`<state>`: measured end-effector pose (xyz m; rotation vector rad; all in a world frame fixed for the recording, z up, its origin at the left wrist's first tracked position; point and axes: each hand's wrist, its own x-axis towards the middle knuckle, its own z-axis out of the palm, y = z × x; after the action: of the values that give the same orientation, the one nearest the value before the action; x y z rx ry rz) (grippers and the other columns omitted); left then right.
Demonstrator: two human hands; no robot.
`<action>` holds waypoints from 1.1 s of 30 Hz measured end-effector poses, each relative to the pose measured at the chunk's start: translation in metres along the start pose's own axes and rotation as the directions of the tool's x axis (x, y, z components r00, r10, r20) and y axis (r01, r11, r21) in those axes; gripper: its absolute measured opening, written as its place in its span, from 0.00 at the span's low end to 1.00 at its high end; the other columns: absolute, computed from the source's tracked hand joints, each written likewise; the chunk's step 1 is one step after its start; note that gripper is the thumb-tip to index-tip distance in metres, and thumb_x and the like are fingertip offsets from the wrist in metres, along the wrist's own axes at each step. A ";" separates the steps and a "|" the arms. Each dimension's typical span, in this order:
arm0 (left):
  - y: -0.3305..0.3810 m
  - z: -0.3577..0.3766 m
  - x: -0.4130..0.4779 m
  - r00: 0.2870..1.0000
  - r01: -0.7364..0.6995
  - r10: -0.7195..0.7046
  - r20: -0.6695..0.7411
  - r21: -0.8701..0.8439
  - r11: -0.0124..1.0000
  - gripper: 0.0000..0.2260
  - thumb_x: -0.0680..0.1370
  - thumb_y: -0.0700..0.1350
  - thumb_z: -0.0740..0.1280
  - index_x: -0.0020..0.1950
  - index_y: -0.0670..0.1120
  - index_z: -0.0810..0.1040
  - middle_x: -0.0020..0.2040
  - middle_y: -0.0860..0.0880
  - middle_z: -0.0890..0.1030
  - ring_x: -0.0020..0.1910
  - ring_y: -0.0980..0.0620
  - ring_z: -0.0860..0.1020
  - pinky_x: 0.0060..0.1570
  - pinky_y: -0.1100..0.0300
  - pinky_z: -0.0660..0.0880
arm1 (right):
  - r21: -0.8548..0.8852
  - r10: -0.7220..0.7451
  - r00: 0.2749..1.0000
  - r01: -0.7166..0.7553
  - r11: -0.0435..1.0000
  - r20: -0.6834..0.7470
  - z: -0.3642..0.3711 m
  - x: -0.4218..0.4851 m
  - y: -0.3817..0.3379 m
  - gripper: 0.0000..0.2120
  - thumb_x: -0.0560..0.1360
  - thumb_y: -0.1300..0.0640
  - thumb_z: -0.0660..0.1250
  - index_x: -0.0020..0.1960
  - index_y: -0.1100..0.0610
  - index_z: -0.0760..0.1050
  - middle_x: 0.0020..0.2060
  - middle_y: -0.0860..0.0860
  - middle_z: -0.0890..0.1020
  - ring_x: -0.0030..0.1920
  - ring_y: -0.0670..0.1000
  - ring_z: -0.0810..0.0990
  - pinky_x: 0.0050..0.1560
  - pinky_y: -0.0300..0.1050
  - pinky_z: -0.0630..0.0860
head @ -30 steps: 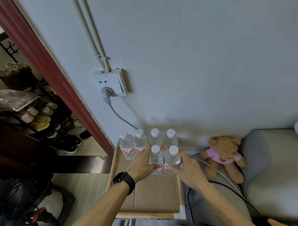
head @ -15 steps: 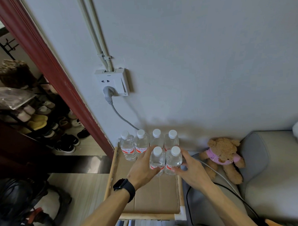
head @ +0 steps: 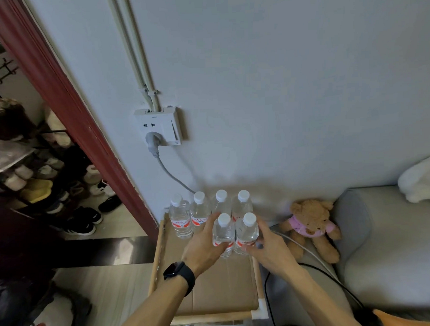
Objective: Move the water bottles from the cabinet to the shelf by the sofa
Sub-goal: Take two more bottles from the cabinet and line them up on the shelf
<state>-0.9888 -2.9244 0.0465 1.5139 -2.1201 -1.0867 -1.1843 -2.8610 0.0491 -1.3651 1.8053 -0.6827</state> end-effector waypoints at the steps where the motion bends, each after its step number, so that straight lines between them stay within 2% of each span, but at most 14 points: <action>1: 0.000 -0.001 0.000 1.000 -0.007 0.007 0.007 0.007 1.000 0.32 0.74 0.56 0.71 0.73 0.60 0.59 0.70 0.54 0.73 0.63 0.52 0.76 0.57 0.55 0.76 | 0.009 0.007 1.000 -0.007 1.000 0.000 0.001 -0.001 0.000 0.38 0.73 0.41 0.71 0.75 0.35 0.53 0.54 0.37 0.77 0.53 0.43 0.79 0.53 0.38 0.73; 4: -0.001 -0.005 0.001 1.000 -0.013 0.013 0.012 0.017 1.000 0.29 0.75 0.51 0.72 0.72 0.58 0.63 0.67 0.55 0.76 0.62 0.53 0.76 0.54 0.61 0.72 | 0.056 0.018 1.000 -0.018 0.998 -0.006 0.005 -0.001 0.001 0.35 0.74 0.42 0.70 0.74 0.35 0.55 0.55 0.41 0.81 0.48 0.39 0.81 0.47 0.33 0.73; 9: 0.000 -0.008 0.003 1.000 -0.013 0.013 -0.005 0.025 1.000 0.27 0.74 0.50 0.73 0.70 0.56 0.66 0.62 0.55 0.78 0.59 0.54 0.78 0.50 0.63 0.71 | 0.106 0.021 1.000 -0.022 0.994 0.016 0.005 0.003 0.004 0.34 0.72 0.39 0.70 0.73 0.31 0.56 0.57 0.41 0.82 0.50 0.37 0.82 0.49 0.30 0.74; 11: 0.000 -0.007 0.004 1.000 -0.009 0.009 0.004 0.028 1.000 0.29 0.74 0.50 0.73 0.71 0.57 0.65 0.65 0.54 0.77 0.61 0.53 0.77 0.53 0.61 0.73 | 0.110 0.020 1.000 -0.022 0.994 0.019 0.003 0.002 0.004 0.33 0.72 0.39 0.71 0.70 0.28 0.56 0.59 0.38 0.80 0.50 0.35 0.82 0.48 0.29 0.74; 15: 0.000 -0.009 0.005 0.999 0.020 -0.021 0.049 0.034 0.999 0.33 0.75 0.49 0.73 0.74 0.59 0.59 0.72 0.52 0.72 0.66 0.51 0.74 0.62 0.53 0.75 | 0.048 0.017 0.999 -0.018 0.999 0.028 -0.001 -0.002 0.003 0.38 0.73 0.40 0.71 0.73 0.30 0.50 0.61 0.39 0.79 0.47 0.34 0.81 0.43 0.26 0.73; 18: 0.000 -0.008 -0.006 0.998 0.058 -0.059 0.029 0.035 0.998 0.34 0.76 0.50 0.71 0.76 0.60 0.56 0.73 0.53 0.68 0.66 0.53 0.74 0.59 0.59 0.74 | 0.134 0.053 0.998 -0.055 0.989 0.015 0.002 -0.006 0.012 0.44 0.71 0.42 0.74 0.75 0.33 0.48 0.59 0.38 0.77 0.50 0.36 0.80 0.45 0.27 0.72; 19: -0.002 -0.008 -0.012 0.996 0.083 -0.084 0.007 0.032 0.996 0.33 0.76 0.51 0.70 0.76 0.60 0.56 0.73 0.54 0.68 0.65 0.54 0.74 0.57 0.61 0.74 | 0.180 0.100 0.995 -0.096 0.979 -0.011 0.004 -0.008 0.020 0.45 0.69 0.43 0.75 0.76 0.37 0.50 0.60 0.40 0.77 0.52 0.39 0.80 0.49 0.29 0.73; 21: -0.010 -0.005 -0.028 0.987 0.152 -0.152 -0.042 0.001 0.988 0.32 0.76 0.52 0.68 0.75 0.62 0.56 0.72 0.55 0.69 0.64 0.55 0.75 0.54 0.62 0.74 | 0.205 0.208 0.978 -0.197 0.959 -0.033 0.012 -0.014 0.042 0.45 0.63 0.37 0.76 0.73 0.48 0.61 0.57 0.47 0.80 0.51 0.46 0.82 0.52 0.40 0.77; 23: -0.023 0.001 -0.050 0.963 0.258 -0.256 -0.082 0.013 0.966 0.29 0.76 0.52 0.67 0.74 0.62 0.57 0.70 0.54 0.71 0.63 0.53 0.75 0.56 0.55 0.76 | 0.061 0.197 0.974 -0.205 0.977 0.111 0.023 -0.019 0.063 0.35 0.60 0.32 0.75 0.59 0.52 0.73 0.50 0.49 0.83 0.47 0.45 0.83 0.51 0.45 0.79; 25: -0.041 0.010 -0.082 0.907 0.416 -0.406 -0.113 0.083 0.906 0.24 0.77 0.52 0.64 0.72 0.59 0.62 0.69 0.52 0.72 0.62 0.50 0.76 0.57 0.54 0.75 | -0.203 0.151 0.924 -0.083 0.976 0.351 0.037 -0.024 0.066 0.12 0.70 0.41 0.73 0.47 0.46 0.76 0.44 0.44 0.84 0.46 0.40 0.82 0.52 0.44 0.78; 26: -0.049 0.013 -0.102 0.868 0.492 -0.479 -0.129 0.100 0.865 0.22 0.78 0.52 0.63 0.71 0.58 0.65 0.68 0.52 0.72 0.60 0.50 0.76 0.57 0.55 0.74 | -0.282 0.106 0.885 0.030 0.959 0.453 0.045 -0.026 0.058 0.06 0.74 0.45 0.71 0.44 0.45 0.77 0.42 0.41 0.84 0.45 0.38 0.81 0.53 0.43 0.77; 29: -0.071 0.016 -0.172 0.753 0.658 -0.643 -0.143 0.117 0.744 0.18 0.78 0.55 0.62 0.67 0.56 0.70 0.67 0.52 0.73 0.60 0.49 0.75 0.58 0.52 0.75 | -0.267 -0.091 0.757 0.337 0.903 0.647 0.076 -0.026 0.010 0.03 0.77 0.47 0.66 0.48 0.43 0.78 0.44 0.36 0.82 0.47 0.38 0.78 0.49 0.35 0.73; 31: -0.081 0.012 -0.227 0.657 0.753 -0.729 -0.194 0.120 0.647 0.18 0.79 0.56 0.62 0.69 0.56 0.70 0.69 0.51 0.72 0.65 0.48 0.72 0.62 0.51 0.72 | -0.193 -0.217 0.644 0.504 0.842 0.734 0.104 -0.029 -0.030 0.07 0.78 0.49 0.65 0.55 0.47 0.79 0.49 0.41 0.82 0.49 0.41 0.78 0.45 0.28 0.69; 33: -0.087 0.006 -0.286 0.540 0.837 -0.791 -0.287 0.085 0.541 0.18 0.80 0.56 0.61 0.70 0.56 0.70 0.69 0.51 0.73 0.67 0.47 0.71 0.64 0.50 0.71 | -0.106 -0.330 0.518 0.645 0.757 0.789 0.134 -0.041 -0.067 0.09 0.78 0.49 0.65 0.56 0.49 0.80 0.51 0.45 0.82 0.52 0.45 0.79 0.51 0.33 0.73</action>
<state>-0.8241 -2.6761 0.0269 2.7472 -1.3388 -0.8550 -1.0312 -2.8374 0.0357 -2.0987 0.8716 0.0417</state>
